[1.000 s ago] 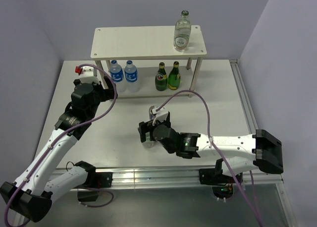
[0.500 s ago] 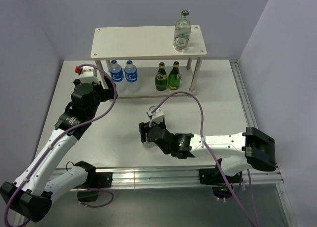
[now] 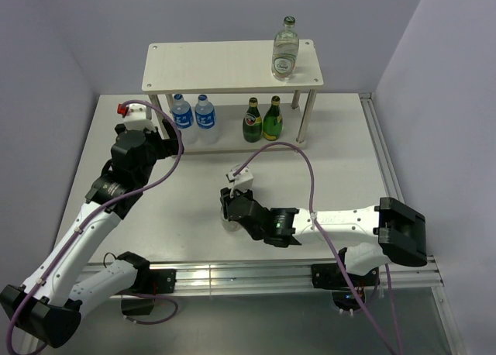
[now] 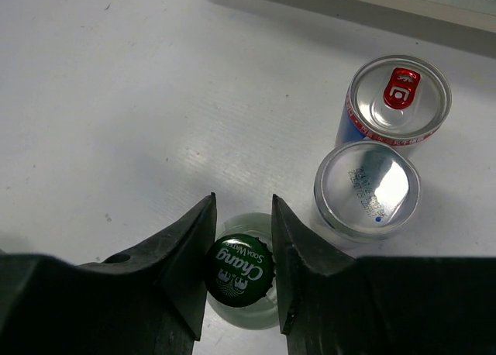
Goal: Place and organize the beverage onto the shelf
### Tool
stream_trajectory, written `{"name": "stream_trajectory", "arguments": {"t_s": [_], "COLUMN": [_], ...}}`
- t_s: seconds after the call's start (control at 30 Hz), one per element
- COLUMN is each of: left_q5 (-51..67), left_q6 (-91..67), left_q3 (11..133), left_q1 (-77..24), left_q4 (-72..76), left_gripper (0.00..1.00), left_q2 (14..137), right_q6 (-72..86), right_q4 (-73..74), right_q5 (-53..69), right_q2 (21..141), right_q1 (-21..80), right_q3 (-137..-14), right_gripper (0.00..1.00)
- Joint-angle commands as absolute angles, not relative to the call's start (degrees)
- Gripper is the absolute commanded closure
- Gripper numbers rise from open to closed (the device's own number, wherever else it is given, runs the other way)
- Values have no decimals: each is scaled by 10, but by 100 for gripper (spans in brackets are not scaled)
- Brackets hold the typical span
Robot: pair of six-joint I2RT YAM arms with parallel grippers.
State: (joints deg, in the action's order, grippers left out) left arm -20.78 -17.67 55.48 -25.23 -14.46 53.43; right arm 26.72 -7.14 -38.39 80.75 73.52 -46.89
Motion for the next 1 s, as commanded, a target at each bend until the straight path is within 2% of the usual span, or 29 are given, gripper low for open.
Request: {"name": "stream_trajectory", "arguments": {"t_s": [0.0,0.1,0.13,0.2,0.23,0.3,0.73,0.97], "left_q5": [-207,-207,-207,-207,-207,-207,-210,-211], "left_q6": [-171,-171,-171,-171,-171,-170,-169,-169], "left_q3": [554,554,554,553,554,553,554,554], "left_q1": [-255,-255,-255,-255,-255,-254,-255,-255], "left_q4": [-128,-128,-129,-128,-128,-128,-129,-129], "left_gripper": [1,1,1,1,1,1,1,1], "left_q2": [524,524,523,524,524,524,523,522], "right_q6": [275,276,277,278,277,274,189,70], "right_q4": [-64,-59,-56,-51,-47,-40,-4,11], "right_q5": [-399,-403,-403,-405,-406,-407,-421,-431], "right_q2": [806,802,801,798,795,784,693,717], "right_q1": [739,738,738,738,739,739,740,730], "right_q3": [-486,-488,-488,-493,-494,-503,-625,-779], "right_gripper": [71,79,86,91,97,100,100,100]}}
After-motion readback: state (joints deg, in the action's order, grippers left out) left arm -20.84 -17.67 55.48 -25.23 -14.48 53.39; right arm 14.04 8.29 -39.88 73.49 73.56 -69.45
